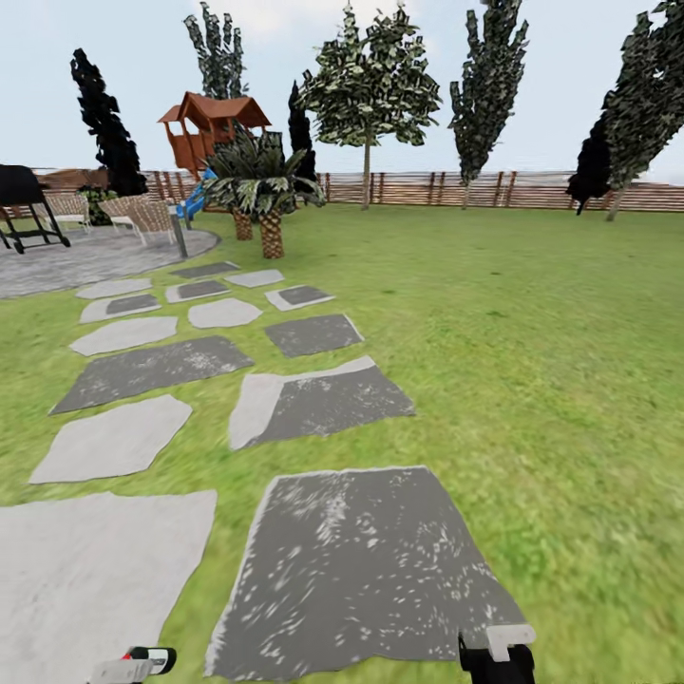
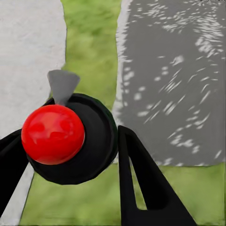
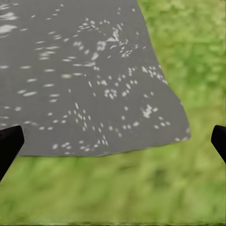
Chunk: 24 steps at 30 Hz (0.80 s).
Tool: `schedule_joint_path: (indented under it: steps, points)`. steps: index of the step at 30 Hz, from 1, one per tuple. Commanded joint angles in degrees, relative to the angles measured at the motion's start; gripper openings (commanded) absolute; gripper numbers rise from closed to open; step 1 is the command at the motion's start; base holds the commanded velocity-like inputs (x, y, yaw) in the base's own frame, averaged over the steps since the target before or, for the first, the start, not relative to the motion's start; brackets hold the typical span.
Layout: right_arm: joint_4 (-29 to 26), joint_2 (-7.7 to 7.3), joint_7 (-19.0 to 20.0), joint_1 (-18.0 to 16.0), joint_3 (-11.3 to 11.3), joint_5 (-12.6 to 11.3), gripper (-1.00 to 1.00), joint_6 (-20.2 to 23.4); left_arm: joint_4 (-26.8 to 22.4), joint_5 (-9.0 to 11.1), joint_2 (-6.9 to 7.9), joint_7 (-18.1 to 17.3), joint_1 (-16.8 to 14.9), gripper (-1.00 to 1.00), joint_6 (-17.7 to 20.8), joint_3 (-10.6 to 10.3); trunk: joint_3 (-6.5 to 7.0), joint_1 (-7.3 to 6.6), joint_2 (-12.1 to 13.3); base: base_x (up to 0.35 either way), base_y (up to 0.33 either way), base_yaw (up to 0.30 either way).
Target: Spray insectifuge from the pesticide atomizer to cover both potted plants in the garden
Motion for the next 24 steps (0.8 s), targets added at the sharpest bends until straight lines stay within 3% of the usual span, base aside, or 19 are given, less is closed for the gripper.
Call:
schedule_joint_path:
  steps: [1, 9, 16, 24]
  points:
    - [0.1, 0.01, -0.2, 0.0, -0.4, 0.6, 1.00, -0.2, 0.1, 0.8, 0.02, -0.5, 0.0, -1.00, 0.0, 0.0, -0.11, -0.05, 0.0, -0.330, -0.047, 0.234]
    - [0.0, -0.07, -0.3, 0.0, -0.4, 0.6, 1.00, -0.3, 0.2, 1.1, 0.02, -0.3, 0.0, -1.00, 0.1, 0.0, -0.56, -0.05, 0.0, -0.336, -0.010, 0.234]
    - [0.0, -0.08, -0.3, 0.0, -0.4, 0.4, 1.00, -0.3, 0.2, 2.7, 0.02, -0.4, 0.0, -1.00, 0.1, 0.0, -0.97, -0.05, 0.0, -0.324, 0.000, 0.234]
    - [0.0, -0.04, -0.3, 0.0, -0.3, 0.4, 1.00, -0.2, 0.2, 2.8, 0.02, -0.4, 0.0, -1.00, 0.1, 0.0, -1.37, -0.05, 0.0, -0.073, 0.000, 0.245]
